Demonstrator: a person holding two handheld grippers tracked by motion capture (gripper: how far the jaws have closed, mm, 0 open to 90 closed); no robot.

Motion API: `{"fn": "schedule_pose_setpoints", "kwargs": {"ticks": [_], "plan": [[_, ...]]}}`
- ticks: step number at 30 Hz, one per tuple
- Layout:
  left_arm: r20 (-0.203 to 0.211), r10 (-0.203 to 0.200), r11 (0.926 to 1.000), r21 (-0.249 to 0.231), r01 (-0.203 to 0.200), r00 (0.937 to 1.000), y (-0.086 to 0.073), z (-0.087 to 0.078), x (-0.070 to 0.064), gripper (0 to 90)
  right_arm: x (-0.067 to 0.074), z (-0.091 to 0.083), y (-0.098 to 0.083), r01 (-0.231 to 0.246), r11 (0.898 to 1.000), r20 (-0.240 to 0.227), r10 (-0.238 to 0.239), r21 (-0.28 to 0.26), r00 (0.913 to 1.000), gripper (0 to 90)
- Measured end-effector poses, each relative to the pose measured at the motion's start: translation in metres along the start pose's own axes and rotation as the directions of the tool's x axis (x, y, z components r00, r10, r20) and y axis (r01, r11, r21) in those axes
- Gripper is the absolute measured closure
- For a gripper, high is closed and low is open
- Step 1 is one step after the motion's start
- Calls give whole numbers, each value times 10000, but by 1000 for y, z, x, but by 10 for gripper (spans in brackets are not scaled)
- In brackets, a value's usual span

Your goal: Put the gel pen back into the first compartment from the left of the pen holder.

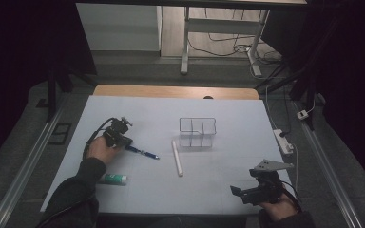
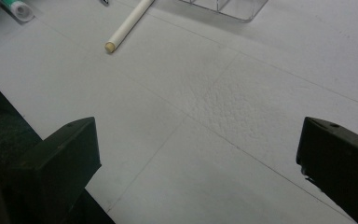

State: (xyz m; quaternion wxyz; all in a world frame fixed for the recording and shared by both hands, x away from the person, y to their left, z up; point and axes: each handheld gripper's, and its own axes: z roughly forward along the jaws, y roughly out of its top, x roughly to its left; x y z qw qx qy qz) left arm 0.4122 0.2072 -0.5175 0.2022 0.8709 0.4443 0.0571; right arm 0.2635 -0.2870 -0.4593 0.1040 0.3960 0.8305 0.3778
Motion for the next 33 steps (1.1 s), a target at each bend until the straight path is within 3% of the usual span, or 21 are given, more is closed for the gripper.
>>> {"fn": "schedule_pose_setpoints", "kwargs": {"ticks": [11, 16, 25, 29, 33], "plan": [[559, 357, 9990, 266, -372, 9978, -22, -10, -11, 885, 1, 0, 0, 22, 10000, 0, -22, 15, 10000, 0], [1020, 397, 9986, 310, -431, 9940, -31, -12, -17, 884, 1, 0, 0, 74, 10000, 7, -74, 25, 10000, 0], [1198, 700, 9964, 400, -752, 9903, -39, -17, -22, 883, 1, 0, 0, 92, 9999, 19, -92, 46, 10000, 0], [921, 879, 9961, -181, -866, 9919, -34, -25, -22, 720, 1, 0, 0, 94, 9999, 46, -94, 56, 9999, 0], [913, 1295, 9900, -681, -1235, 9874, -24, -29, -29, 498, 0, 1, 0, 28, 10000, -38, -28, 34, 10000, 0]]}}
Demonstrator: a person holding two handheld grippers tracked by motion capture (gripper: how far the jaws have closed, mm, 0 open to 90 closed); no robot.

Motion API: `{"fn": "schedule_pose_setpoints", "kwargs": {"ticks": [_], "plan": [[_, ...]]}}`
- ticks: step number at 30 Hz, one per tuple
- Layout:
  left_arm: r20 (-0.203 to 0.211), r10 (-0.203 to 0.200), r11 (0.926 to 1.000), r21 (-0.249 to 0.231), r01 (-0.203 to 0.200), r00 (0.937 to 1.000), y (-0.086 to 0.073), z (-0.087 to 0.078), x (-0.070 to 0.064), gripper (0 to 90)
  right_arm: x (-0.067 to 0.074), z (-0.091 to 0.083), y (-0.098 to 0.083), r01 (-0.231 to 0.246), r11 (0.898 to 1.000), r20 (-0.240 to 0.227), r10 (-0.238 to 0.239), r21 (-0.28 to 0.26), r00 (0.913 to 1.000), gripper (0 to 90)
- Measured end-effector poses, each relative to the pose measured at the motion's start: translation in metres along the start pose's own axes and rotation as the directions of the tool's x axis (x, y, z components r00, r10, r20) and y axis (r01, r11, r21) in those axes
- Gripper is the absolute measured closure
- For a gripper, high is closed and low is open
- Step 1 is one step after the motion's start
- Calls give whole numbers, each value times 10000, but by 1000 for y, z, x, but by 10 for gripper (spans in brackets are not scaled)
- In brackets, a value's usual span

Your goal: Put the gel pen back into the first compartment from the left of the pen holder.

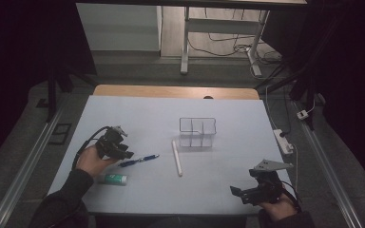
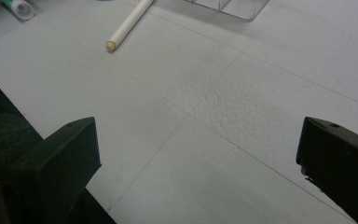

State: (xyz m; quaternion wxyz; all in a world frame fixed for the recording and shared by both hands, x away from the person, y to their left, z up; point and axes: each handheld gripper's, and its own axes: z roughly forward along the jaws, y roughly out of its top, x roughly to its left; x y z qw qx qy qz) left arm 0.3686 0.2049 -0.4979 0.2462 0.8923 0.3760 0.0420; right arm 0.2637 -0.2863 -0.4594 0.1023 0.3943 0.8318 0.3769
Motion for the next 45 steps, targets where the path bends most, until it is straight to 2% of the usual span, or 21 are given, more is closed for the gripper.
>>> {"fn": "schedule_pose_setpoints", "kwargs": {"ticks": [3, 6, 10, 12, 16, 19, 21, 23, 26, 28, 31, 35, 38, 40, 42, 44, 45], "plan": [[201, 226, 9997, -117, -224, 9995, 10, 3, -5, 321, 0, 0, 0, 31, 10000, 1, -31, -12, 10000, 0], [396, 383, 9992, -135, -378, 9985, 18, 8, -9, 208, 0, 0, 0, 24, 10000, -9, -24, -17, 10000, 0], [619, 648, 9978, 85, -655, 9960, 28, 19, -13, 54, 0, 0, 0, 17, 10000, -45, -17, -23, 10000, 0], [512, 897, 9956, 225, -909, 9947, 32, 25, -15, 2, 0, 0, 0, 39, 10000, -83, -39, -25, 10000, 0], [200, 1398, 9884, 569, -1407, 9900, 38, 37, -20, 0, 0, 0, 0, 59, 10000, -128, -60, -31, 9999, 0], [177, 1600, 9826, 925, -1610, 9870, 41, 45, -24, 0, 0, -1, 0, 61, 10000, -167, -61, -33, 9998, 0], [164, 1848, 9766, 1085, -1855, 9826, 42, 48, -27, 0, -1, -1, 0, 35, 10000, -180, -35, -26, 9998, 0], [166, 1860, 9757, 1149, -1867, 9824, 43, 51, -28, 0, -1, 0, 0, 46, 10000, -190, -46, -14, 9998, 0], [181, 2162, 9673, 1320, -2167, 9762, 44, 54, -32, 58, -1, 0, 0, 53, 10000, -193, -53, -8, 9998, 0], [331, 2151, 9673, 1306, -2176, 9760, 45, 54, -33, 118, -1, 0, 0, 43, 10000, -193, -43, -6, 9998, 0], [283, 2106, 9677, 1354, -2125, 9772, 47, 51, -34, 233, -1, 0, 0, 41, 10000, -197, -41, 10, 9998, 0], [399, 2296, 9633, 1331, -2330, 9725, 47, 48, -36, 391, -1, 0, 0, 40, 10000, -192, -40, 32, 9998, 0], [542, 2602, 9561, 1251, -2651, 9640, 47, 46, -37, 572, -1, 0, 0, 11, 10000, -204, -10, 39, 9998, 0], [658, 2842, 9487, 1249, -2905, 9565, 47, 46, -39, 648, -1, 0, 0, 6, 10000, -217, -5, 51, 9998, 0], [750, 2833, 9479, 1296, -2911, 9561, 48, 45, -40, 762, -1, 0, 0, -3, 10000, -226, 5, 55, 9997, 0], [811, 2610, 9528, 1382, -2702, 9619, 49, 46, -39, 793, -1, 0, 0, -5, 10000, -258, 6, 47, 9997, 0], [873, 2600, 9532, 1360, -2701, 9616, 49, 46, -38, 794, -1, 0, 0, -4, 10000, -258, 5, 48, 9997, 0]]}}
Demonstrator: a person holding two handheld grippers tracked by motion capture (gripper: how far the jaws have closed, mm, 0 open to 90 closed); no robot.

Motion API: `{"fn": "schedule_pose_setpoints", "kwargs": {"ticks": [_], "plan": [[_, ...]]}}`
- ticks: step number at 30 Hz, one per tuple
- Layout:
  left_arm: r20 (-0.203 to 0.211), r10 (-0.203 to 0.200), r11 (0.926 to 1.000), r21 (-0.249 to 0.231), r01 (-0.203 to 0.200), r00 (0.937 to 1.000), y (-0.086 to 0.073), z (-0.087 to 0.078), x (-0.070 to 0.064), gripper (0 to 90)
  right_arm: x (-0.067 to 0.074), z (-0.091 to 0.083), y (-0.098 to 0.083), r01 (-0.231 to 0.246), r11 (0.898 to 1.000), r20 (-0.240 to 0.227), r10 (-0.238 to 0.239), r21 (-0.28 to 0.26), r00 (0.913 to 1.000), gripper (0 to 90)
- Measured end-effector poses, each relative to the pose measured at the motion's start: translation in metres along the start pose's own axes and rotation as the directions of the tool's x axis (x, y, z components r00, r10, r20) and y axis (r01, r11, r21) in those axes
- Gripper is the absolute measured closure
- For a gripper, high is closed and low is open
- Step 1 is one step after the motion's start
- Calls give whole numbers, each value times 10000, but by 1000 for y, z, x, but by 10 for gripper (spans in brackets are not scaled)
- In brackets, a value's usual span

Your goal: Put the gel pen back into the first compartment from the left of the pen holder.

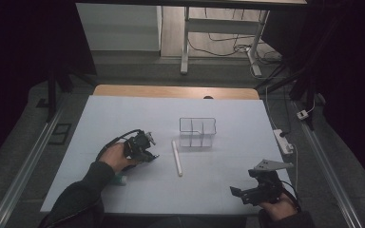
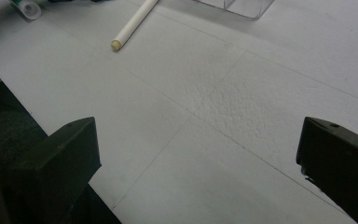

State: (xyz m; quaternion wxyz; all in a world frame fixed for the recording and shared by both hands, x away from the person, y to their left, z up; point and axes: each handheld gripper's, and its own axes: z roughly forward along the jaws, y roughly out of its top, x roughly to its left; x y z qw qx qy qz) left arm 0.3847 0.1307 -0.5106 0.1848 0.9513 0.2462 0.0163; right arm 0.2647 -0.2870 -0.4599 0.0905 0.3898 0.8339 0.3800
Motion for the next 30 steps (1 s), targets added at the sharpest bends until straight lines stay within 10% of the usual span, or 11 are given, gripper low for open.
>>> {"fn": "schedule_pose_setpoints", "kwargs": {"ticks": [6, 14, 30], "plan": [[490, -684, 9972, -276, 698, 9965, -4, -1, 7, 801, 0, 0, 0, -22, 10000, 1, 22, -9, 10000, 0], [11, -1008, 9842, -1463, 999, 9949, -4, -20, 10, 801, 0, 0, 0, -5, 10000, -8, 5, -24, 10000, 0], [82, -1853, 8871, -4288, 1709, 9826, 13, -71, 14, 800, 0, 0, 0, 9, 10000, 24, -9, -43, 10000, 0]]}}
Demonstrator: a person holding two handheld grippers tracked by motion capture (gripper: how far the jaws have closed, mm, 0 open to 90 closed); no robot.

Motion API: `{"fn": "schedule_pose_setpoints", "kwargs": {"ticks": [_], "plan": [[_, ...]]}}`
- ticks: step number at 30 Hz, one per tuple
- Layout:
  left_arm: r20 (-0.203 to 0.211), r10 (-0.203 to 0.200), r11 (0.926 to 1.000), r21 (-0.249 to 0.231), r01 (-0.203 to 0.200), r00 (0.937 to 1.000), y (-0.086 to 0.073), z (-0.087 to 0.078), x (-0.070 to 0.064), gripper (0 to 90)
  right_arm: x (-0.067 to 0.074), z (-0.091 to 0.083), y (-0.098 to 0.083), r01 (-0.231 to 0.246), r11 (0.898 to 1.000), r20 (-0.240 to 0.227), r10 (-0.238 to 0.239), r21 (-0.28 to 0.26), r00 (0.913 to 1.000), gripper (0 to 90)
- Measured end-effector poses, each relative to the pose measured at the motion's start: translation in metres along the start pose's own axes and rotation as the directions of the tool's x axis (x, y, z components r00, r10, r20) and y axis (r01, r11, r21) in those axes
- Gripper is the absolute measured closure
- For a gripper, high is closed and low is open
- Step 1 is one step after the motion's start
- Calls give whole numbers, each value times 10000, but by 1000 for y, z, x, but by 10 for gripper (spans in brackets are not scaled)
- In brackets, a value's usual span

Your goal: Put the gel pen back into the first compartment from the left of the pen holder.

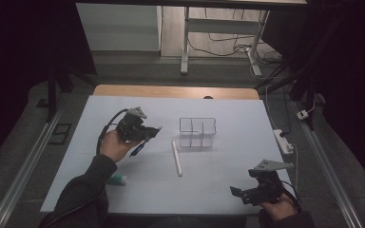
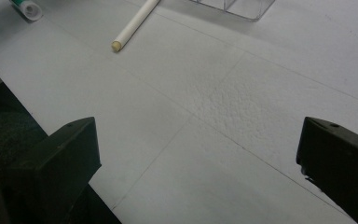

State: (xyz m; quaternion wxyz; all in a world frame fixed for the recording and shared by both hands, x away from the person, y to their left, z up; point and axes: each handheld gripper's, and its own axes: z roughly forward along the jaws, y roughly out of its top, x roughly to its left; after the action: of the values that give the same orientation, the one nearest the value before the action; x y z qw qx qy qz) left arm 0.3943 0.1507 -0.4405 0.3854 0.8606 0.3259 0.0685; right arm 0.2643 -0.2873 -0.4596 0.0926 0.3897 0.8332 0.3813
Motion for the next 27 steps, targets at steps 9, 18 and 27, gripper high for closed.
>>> {"fn": "schedule_pose_setpoints", "kwargs": {"ticks": [9, 18, 27], "plan": [[-110, 66, 9975, -698, -73, 9999, 25, -3, -9, 800, 0, 0, 0, -2, 10000, -17, 2, -11, 10000, 0], [-254, 255, 9927, -1173, -283, 9994, 54, -1, -19, 800, 0, 0, 0, -17, 10000, -76, 17, -49, 10000, 0], [-342, 355, 9871, -1549, -403, 9988, 82, 7, -26, 800, 0, -1, 0, -32, 10000, -39, 31, -50, 10000, 0]]}}
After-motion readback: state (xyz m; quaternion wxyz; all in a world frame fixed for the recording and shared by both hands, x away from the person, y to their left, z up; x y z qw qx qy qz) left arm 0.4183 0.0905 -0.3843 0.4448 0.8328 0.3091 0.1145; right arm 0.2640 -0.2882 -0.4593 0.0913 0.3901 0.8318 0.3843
